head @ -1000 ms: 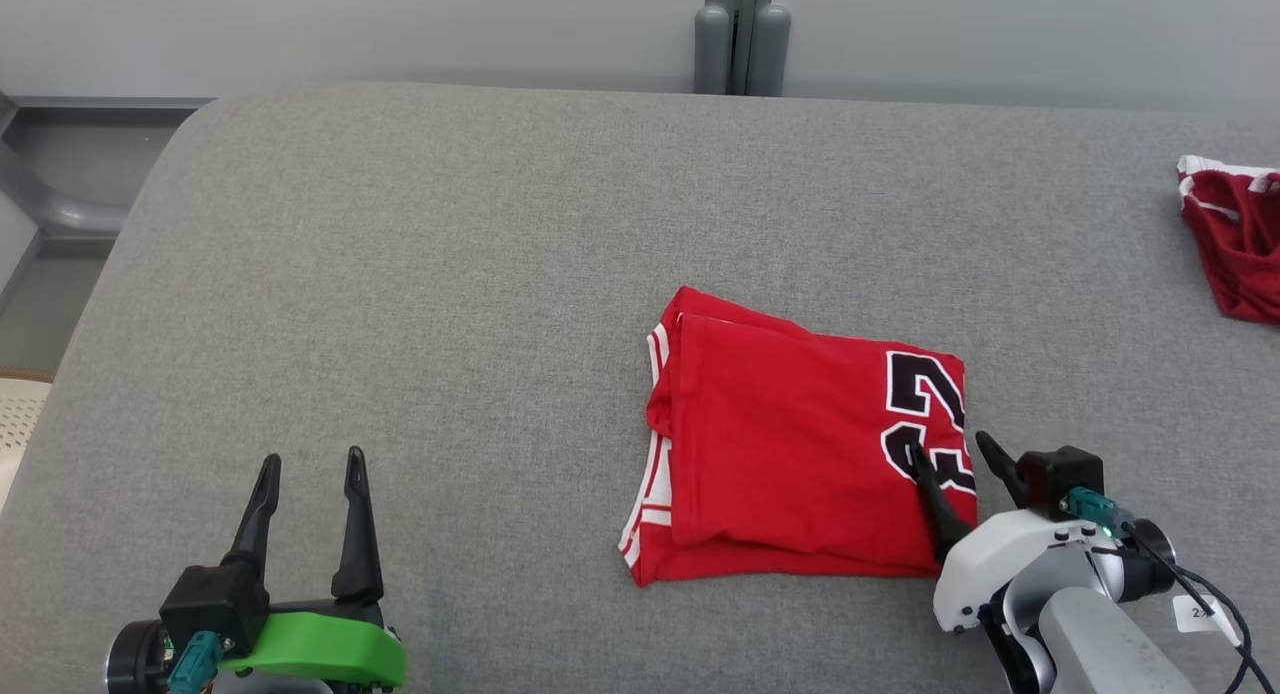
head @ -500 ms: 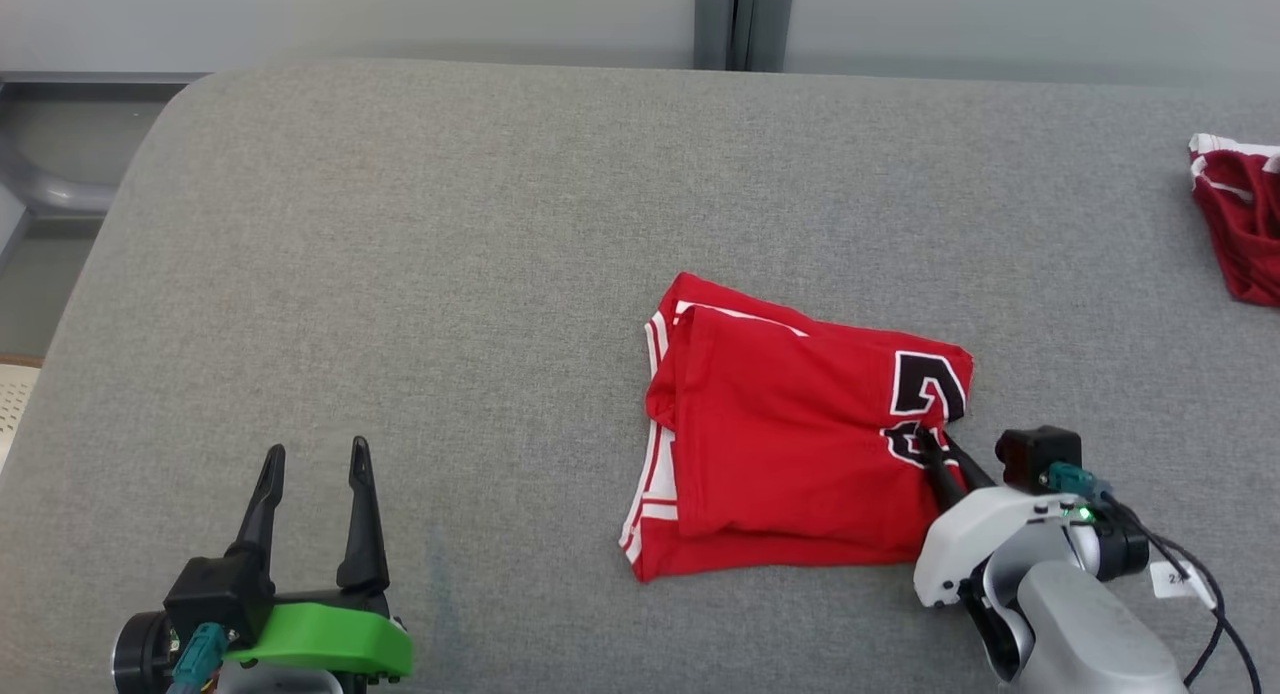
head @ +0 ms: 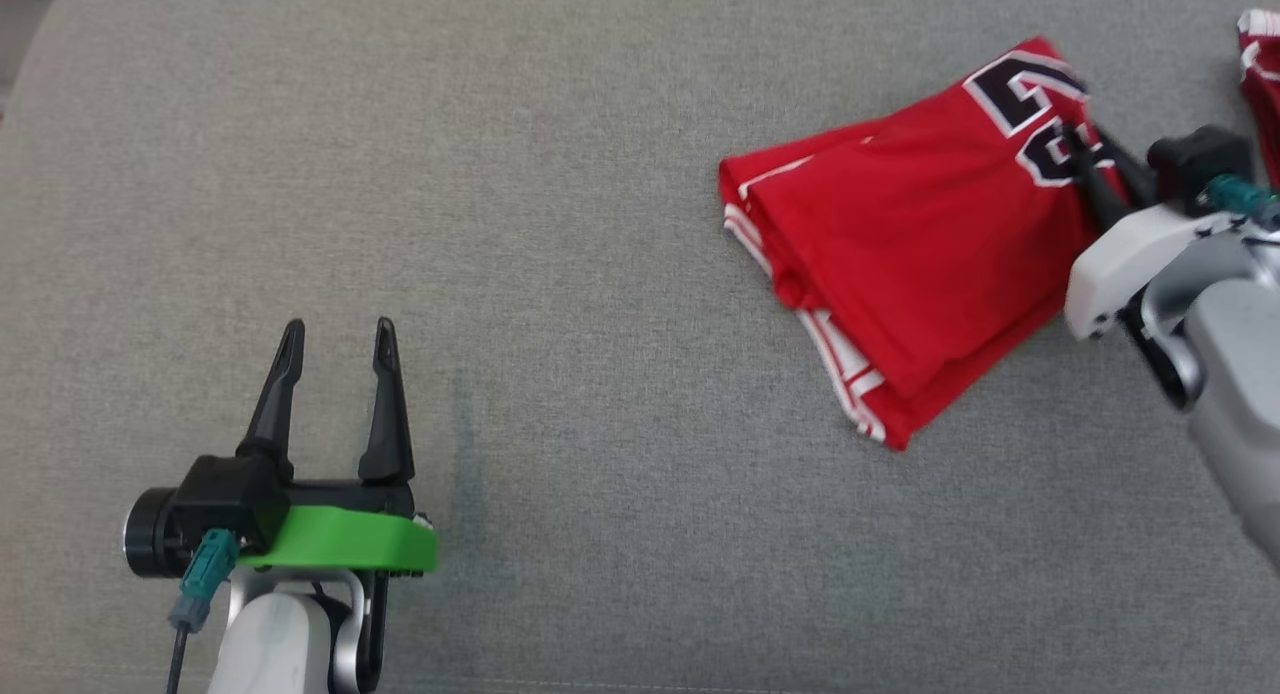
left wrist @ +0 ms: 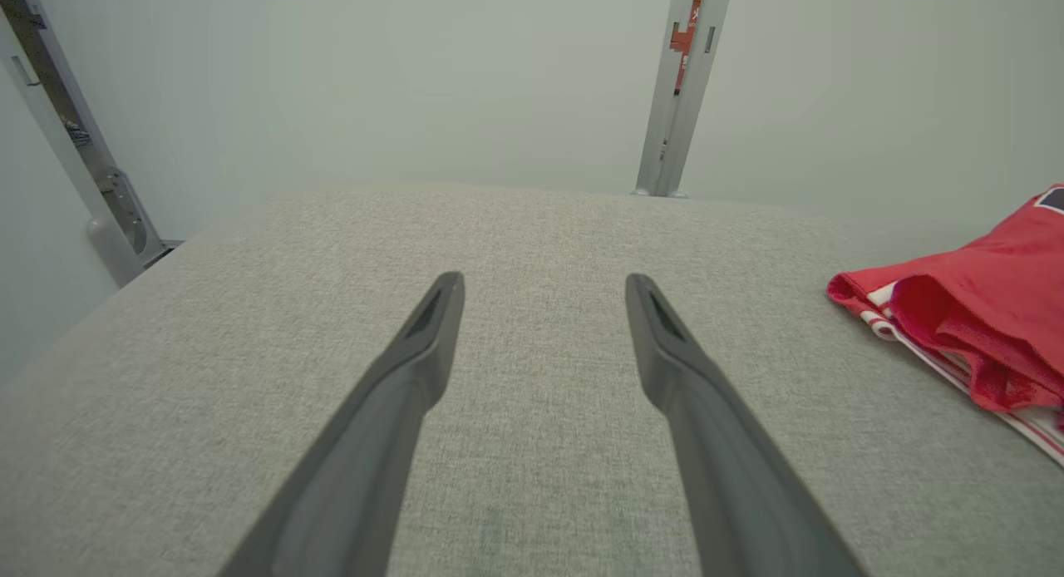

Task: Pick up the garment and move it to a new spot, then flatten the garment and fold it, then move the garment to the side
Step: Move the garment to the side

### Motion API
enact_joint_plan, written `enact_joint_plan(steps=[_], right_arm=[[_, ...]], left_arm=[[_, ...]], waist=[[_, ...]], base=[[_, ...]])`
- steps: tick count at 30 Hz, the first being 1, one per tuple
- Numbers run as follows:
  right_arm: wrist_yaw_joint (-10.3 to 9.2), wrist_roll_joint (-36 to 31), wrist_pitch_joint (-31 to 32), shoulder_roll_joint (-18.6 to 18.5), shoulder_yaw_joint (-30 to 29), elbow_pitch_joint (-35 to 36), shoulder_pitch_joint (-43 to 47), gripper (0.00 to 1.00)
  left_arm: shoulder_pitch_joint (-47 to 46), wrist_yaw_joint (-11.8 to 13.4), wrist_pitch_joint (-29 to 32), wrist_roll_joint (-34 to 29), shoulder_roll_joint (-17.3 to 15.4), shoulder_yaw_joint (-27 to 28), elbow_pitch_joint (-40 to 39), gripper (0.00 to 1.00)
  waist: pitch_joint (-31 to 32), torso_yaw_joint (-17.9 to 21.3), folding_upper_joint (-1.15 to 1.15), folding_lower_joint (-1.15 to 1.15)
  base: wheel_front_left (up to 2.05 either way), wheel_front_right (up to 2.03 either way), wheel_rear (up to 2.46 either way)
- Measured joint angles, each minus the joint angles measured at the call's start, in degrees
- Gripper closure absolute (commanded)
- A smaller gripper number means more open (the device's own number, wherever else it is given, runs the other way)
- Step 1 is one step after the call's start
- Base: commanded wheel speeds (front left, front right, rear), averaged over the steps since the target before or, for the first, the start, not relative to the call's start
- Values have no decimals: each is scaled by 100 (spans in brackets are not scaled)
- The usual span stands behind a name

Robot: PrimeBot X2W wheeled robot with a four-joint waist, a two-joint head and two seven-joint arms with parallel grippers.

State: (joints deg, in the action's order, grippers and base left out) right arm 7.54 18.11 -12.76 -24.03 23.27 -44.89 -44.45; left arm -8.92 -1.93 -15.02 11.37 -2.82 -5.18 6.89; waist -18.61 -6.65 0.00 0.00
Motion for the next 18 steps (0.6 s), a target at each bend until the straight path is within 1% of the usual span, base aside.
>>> enact_joint_plan(steps=[7, 11, 15, 18], right_arm=[[0, 383, 110, -994, 57, 291, -829, 100], [1, 652, 209, -1326, 56, 405, -1254, 100], [0, 809, 263, -1845, 44, 370, -1594, 100], [0, 998, 322, -2095, 47, 305, -1781, 100]], left_arm=[[-390, 0, 0, -160, 0, 20, -171, 0], [-486, -53, -1, -372, 0, 102, -242, 0], [-621, -108, 0, -503, 3, 162, -370, 0], [-669, -163, 0, -568, 2, 181, -457, 0]], waist=[[-686, 232, 0, 0], [-996, 449, 0, 1], [-1291, 699, 0, 0], [-1496, 865, 0, 0]], base=[[0, 0, 0], [0, 0, 0], [0, 0, 0], [0, 0, 0]])
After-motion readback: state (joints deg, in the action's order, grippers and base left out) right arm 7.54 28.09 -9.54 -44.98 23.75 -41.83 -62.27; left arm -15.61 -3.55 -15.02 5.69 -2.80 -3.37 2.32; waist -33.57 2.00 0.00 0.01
